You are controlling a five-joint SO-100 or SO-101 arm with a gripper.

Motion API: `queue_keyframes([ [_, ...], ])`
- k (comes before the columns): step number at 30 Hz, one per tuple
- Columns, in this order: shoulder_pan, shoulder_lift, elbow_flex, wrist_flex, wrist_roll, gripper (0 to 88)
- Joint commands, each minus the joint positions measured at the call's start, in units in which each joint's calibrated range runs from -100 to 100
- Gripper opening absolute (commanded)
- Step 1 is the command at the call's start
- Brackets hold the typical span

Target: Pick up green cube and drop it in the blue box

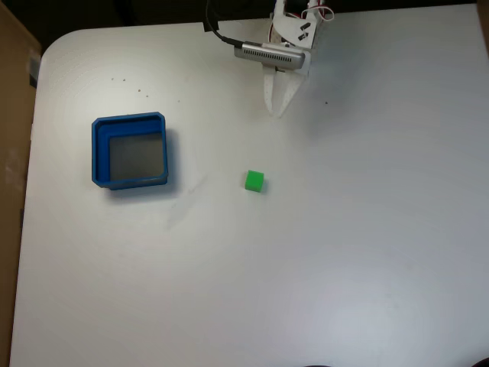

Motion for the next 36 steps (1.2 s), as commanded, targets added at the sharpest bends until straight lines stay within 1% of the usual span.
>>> queue_keyframes([
  [1,0.4,-0.7,-0.1,0.1,-0.1,0.5],
  [15,0.5,2.3,-2.7,-0.3,0.1,0.5],
  [20,0.5,11.8,-9.3,-0.4,0.1,0.5],
  [36,0.0,42.8,-39.6,-0.1,-0.2,0.5],
])
